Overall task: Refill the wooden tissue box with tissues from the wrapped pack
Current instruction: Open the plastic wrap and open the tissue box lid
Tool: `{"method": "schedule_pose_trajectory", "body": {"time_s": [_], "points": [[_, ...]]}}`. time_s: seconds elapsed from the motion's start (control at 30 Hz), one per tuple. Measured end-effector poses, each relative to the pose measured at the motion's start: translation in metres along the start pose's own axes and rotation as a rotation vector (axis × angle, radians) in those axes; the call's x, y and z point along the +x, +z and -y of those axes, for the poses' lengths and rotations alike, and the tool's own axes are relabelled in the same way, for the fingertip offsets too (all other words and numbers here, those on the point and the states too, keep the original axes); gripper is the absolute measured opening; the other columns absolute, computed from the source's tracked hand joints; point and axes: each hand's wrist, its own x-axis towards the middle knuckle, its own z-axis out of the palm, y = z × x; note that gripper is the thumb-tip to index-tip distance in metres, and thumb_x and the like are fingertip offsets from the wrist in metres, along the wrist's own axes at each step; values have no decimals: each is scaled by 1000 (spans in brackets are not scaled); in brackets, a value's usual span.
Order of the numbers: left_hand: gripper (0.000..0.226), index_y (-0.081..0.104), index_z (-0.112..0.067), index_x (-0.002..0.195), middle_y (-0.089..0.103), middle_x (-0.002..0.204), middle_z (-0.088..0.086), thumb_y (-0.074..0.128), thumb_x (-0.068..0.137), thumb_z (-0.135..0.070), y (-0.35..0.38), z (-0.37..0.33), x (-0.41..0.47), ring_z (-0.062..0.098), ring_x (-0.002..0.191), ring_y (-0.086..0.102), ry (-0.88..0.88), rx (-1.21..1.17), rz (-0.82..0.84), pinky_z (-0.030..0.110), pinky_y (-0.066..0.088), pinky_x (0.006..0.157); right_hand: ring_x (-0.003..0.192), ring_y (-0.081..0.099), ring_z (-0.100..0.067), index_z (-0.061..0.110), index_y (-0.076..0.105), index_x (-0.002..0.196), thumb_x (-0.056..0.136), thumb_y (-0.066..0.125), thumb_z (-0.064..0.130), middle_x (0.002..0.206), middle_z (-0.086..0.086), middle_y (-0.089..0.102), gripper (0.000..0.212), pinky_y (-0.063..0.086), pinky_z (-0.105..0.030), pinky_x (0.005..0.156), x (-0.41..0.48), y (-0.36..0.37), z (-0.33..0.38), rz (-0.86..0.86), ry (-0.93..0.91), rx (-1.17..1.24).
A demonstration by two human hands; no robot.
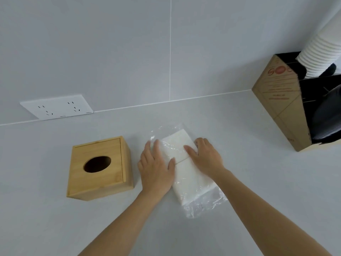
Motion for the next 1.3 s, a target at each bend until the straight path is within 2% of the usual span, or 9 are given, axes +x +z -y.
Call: {"method": "schedule_pose_trajectory", "body": {"time_s": [0.07,0.17,0.23,0.33,0.57,0.9,1.07,1.17,1.3], "points": [[53,26,-19,142,13,157,4,44,92,-21,-4,6,5,23,143,10,235,121,36,34,12,109,108,50,-25,9,47,117,93,45,46,115,-6,51,44,37,-33,85,0,0,-1,-47,-67,-47],[63,34,-16,140,24,155,0,37,80,3,-21,12,14,20,144,14,561,232,159,32,9,114,108,51,-27,6,46,122,93,47,43,116,-9,53,47,37,-32,89,1,-2,-2,-65,-145,-78],[61,51,-12,129,41,147,3,28,75,5,-31,14,19,25,138,33,804,411,99,40,23,113,107,52,-28,3,47,121,94,48,39,114,-12,54,45,37,-32,91,3,-4,-2,-54,-194,-94],[61,58,-13,126,51,139,4,48,69,5,-36,19,22,27,130,45,933,599,62,45,34,106,95,54,-33,-3,53,111,94,51,31,102,-17,57,38,38,-34,87,6,-6,-2,-51,-297,-152],[75,1,-17,149,-4,158,9,42,87,-5,-21,26,28,29,144,-9,889,643,244,39,-17,111,100,55,-27,5,52,120,93,53,33,108,-11,59,39,36,-27,85,10,-16,-2,1,-320,-81],[74,3,-22,149,-2,159,4,41,87,-8,-13,23,27,25,145,-7,749,524,257,38,-10,115,106,61,-34,-3,62,111,78,69,33,114,-19,63,49,43,-45,90,-34,-22,12,-167,-516,-86],[60,8,-14,148,1,158,9,37,95,-23,-19,22,33,23,145,-3,569,446,197,38,-5,114,146,3,-27,12,17,147,74,50,72,157,-13,13,100,-1,-49,115,-53,1,22,175,-397,-315],[61,8,-12,148,4,158,11,37,96,-26,-21,21,31,24,145,1,496,424,125,38,1,114,145,-11,-30,16,1,149,79,56,54,158,-13,-4,97,-9,-53,114,-51,4,25,222,-357,-378],[64,10,-14,147,5,157,11,43,94,-26,-21,18,28,24,144,4,373,281,101,37,8,113,145,-10,-27,15,3,148,78,57,30,157,-9,-2,90,-8,-50,115,-46,-2,25,265,-330,-287]]}}
